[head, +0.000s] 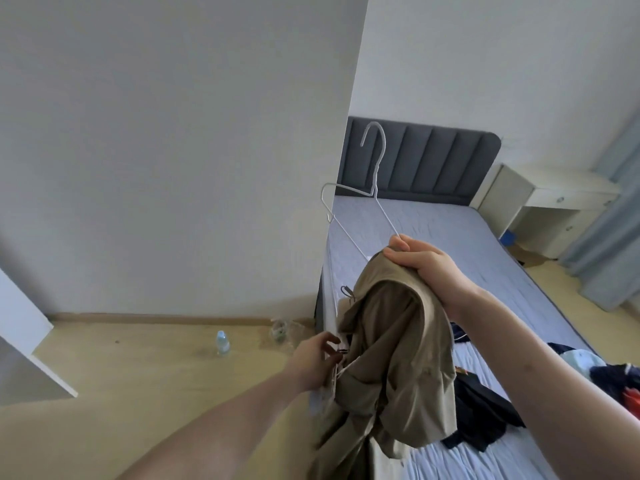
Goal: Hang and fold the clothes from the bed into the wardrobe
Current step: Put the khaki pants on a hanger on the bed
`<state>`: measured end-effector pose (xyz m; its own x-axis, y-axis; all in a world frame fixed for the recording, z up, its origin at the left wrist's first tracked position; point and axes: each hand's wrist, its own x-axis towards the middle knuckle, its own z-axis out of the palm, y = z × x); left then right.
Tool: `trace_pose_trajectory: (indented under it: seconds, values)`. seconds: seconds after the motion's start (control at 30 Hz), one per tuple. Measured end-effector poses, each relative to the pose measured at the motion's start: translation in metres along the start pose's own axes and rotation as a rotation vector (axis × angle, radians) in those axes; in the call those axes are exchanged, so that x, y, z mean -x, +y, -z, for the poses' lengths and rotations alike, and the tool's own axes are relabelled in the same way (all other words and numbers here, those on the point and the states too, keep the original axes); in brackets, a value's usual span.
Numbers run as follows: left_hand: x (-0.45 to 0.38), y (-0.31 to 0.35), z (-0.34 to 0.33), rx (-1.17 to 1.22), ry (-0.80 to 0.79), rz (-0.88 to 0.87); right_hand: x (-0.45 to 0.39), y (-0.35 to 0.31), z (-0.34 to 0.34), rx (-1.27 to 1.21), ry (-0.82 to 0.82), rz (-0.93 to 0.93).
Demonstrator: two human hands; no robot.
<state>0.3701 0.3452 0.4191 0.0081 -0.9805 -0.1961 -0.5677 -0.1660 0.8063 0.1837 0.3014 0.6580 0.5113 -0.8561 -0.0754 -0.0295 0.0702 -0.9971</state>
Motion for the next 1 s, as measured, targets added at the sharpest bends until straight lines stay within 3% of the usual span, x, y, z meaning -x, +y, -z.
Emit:
trace_pose_trajectory:
  seconds: [0.2,0.43,0.63,0.77,0.87,1.0]
  values:
    - [-0.005,-0.001,-0.004,0.010,-0.038,0.044,0.011,-0.002,0.009,0.048,0.024,-0.011]
    - [0.003,-0.016,0.019,0.284,-0.081,0.353,0.014,0.003,0.012,-0.057,0.040,-0.013]
    - [0.012,-0.046,0.046,0.192,-0.053,0.452,0.012,0.007,0.012,-0.086,0.086,-0.008]
    - [0.016,-0.026,0.052,-0.117,0.024,0.150,0.008,0.008,0.010,0.040,0.018,-0.028]
    - [0.023,0.012,0.053,-0.094,0.086,-0.154,0.004,0.011,0.006,0.077,-0.032,-0.048]
    - [0.026,0.053,0.059,-0.011,0.050,-0.249,-0.001,0.014,0.004,0.068,-0.085,-0.064]
